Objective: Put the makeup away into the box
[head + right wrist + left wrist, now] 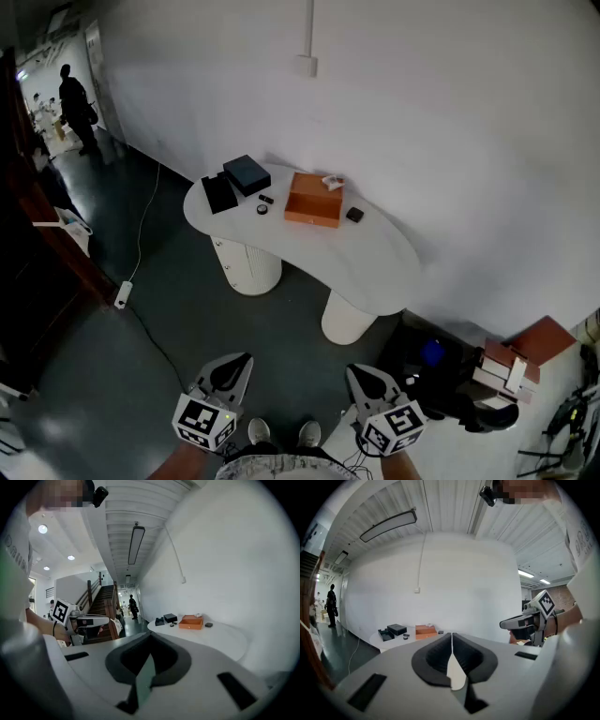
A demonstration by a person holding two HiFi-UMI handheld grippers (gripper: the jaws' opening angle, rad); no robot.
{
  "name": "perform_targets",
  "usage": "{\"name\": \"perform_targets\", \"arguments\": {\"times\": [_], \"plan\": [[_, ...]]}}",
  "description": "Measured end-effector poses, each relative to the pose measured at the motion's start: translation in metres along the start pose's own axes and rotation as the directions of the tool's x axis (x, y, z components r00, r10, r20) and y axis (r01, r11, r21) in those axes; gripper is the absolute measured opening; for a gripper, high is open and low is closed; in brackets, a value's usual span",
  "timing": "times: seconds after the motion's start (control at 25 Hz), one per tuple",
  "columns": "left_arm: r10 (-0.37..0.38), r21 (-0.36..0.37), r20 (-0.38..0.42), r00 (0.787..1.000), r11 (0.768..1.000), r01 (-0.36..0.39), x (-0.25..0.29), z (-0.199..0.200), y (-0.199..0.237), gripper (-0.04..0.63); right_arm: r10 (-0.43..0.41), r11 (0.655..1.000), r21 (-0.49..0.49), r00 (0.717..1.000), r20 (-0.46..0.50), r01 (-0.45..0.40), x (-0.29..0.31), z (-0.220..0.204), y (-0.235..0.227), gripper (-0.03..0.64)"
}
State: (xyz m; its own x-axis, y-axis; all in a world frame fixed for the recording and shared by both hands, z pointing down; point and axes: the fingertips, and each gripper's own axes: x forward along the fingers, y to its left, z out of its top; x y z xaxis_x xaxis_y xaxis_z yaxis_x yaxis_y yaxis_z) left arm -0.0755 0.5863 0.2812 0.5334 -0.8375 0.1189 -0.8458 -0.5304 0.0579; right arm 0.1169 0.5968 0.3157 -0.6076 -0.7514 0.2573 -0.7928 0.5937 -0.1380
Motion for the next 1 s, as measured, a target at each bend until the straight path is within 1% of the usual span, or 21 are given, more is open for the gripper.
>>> {"name": "perform_targets", "arguments": {"times": [0.36, 0.8, 1.0], "plan": [[-0.004, -0.001, 0.002, 1.000, 1.000, 0.004, -0.0023, -0.0032, -0.0015, 0.023, -0.005, 1.000, 0.001, 1.000, 0.020, 0.005, 0.0014, 0.0020, 0.0035, 0.008], [-0.020, 0.012, 0.001, 1.000, 1.000, 0.020, 0.0021, -0.0040, -0.0045, 0.023, -0.009, 1.000, -0.003, 1.000, 0.005, 0.009, 0.0038, 0.0008, 0.0014, 0.008], [-0.013, 0.018, -0.010, 1.000, 1.000, 0.013, 0.0025, -0.0043, -0.0045, 0.023, -0.012, 1.000, -0.005, 1.000, 0.003, 0.012, 0.0045, -0.0003, 0.0014, 0.008]]}}
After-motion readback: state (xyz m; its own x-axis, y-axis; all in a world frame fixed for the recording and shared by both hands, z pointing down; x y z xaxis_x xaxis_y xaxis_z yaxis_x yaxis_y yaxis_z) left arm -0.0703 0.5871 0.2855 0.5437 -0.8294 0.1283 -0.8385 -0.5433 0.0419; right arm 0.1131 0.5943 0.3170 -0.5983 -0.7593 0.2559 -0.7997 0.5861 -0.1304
